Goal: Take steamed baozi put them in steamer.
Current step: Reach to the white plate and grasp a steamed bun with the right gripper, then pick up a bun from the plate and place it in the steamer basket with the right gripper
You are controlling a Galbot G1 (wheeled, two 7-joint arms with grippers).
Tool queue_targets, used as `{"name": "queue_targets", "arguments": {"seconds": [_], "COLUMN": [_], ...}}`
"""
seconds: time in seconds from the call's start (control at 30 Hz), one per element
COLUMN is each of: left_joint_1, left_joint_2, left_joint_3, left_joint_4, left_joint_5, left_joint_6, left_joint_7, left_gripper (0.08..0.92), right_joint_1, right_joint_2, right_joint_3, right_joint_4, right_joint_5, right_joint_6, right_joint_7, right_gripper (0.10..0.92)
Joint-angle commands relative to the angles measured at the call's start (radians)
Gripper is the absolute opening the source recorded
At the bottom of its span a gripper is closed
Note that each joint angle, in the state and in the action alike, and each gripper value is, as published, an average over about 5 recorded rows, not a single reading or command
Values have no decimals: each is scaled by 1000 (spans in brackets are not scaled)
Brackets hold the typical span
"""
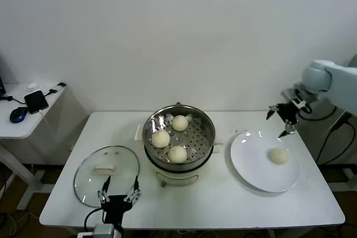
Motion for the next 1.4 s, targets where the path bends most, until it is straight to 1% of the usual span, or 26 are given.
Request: {"name": "queue_targets", "arguments": {"seconds": [0.03, 0.47, 0.87, 0.97, 1.1, 1.27, 1.33, 1.4], "left_joint_1": [-2, 13, 24, 29, 34, 37, 38, 38], "left_joint_2": [-3, -7, -8, -7, -5, -5, -4, -4], "left_joint_3": [1, -3, -2, -1, 1, 4, 6, 8], "left_joint_4": [2, 13, 11, 10, 6, -1, -5, -8], "left_joint_5": [4, 8, 9, 9, 9, 12, 14, 17], "left_joint_6": [2, -3, -10, -12, -14, -11, -10, -7], "left_joint_7": [1, -1, -4, -4, -4, -4, -4, -3], "left_gripper": [823, 823, 823, 823, 823, 823, 823, 823], "right_joint_1": [-392, -509, -510, -509, -495, -369, -265, -122], "right_joint_2": [-62, 26, 51, 50, 46, 19, 11, 15], "right_joint_3": [313, 458, 467, 464, 461, 375, 286, 161], "right_joint_4": [-131, -234, -240, -232, -221, -165, -129, -88], "right_joint_5": [-173, -236, -254, -256, -260, -203, -132, -14], "right_joint_6": [-103, -116, -129, -134, -141, -160, -174, -192], "right_joint_7": [21, 73, 80, 76, 76, 69, 63, 60], "right_gripper": [823, 823, 822, 812, 767, 706, 687, 679]}}
